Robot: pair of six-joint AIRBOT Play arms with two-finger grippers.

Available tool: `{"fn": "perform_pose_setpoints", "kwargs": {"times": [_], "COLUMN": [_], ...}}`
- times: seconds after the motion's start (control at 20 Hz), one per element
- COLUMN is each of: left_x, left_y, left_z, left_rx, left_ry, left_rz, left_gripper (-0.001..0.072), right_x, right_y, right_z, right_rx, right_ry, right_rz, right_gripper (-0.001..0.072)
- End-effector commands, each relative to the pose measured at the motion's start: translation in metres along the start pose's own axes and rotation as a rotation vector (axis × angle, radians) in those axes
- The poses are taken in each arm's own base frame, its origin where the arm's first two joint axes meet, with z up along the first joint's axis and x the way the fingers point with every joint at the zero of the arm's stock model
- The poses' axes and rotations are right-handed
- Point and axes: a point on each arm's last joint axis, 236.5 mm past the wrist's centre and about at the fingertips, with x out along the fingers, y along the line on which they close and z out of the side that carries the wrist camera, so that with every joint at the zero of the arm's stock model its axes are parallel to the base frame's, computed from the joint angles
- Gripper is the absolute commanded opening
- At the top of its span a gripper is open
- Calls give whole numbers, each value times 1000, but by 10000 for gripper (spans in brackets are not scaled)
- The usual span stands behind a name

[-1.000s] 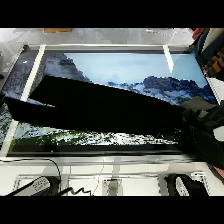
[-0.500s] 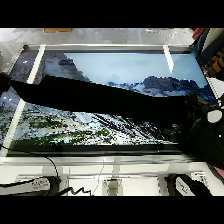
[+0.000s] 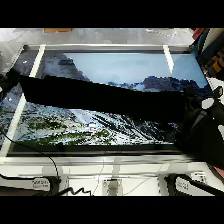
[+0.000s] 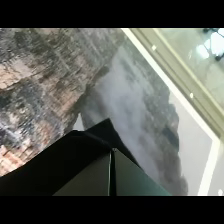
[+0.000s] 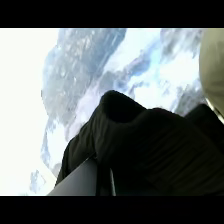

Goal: Fold the clothes and pants, and hang the long-sleeved shirts on hangers.

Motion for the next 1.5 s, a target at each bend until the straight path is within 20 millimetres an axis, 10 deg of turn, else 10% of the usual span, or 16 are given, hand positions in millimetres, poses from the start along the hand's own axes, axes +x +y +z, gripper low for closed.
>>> {"fn": "perform_pose_setpoints", "kwargs": {"times": [0.0, 0.05, 0.15, 0.6, 1.15, 1.45], "left_x": [8, 8, 8, -61, -179, -161], "left_y": [-8, -12, -19, -43, 140, 157], "left_z": [11, 12, 11, 55, -19, -87], "left_rx": [-40, -36, -33, 279, 148, -150], "left_ry": [-92, -104, -106, -76, 448, 435], "left_rz": [-2, -5, -17, -31, 301, 249], "left_gripper": [9, 85, 720, 707, 631, 631], "right_x": [14, 14, 13, -17, -43, -41], "right_y": [5, 6, 5, -9, -48, -45], "right_z": [12, 14, 13, -27, -81, -77], "right_rx": [6, 4, -29, -377, -589, -590], "right_ry": [-47, -54, -48, 140, 433, 411], "right_rz": [26, 30, 26, -49, -135, -127], "right_gripper": [225, 595, 686, 685, 685, 684]}}
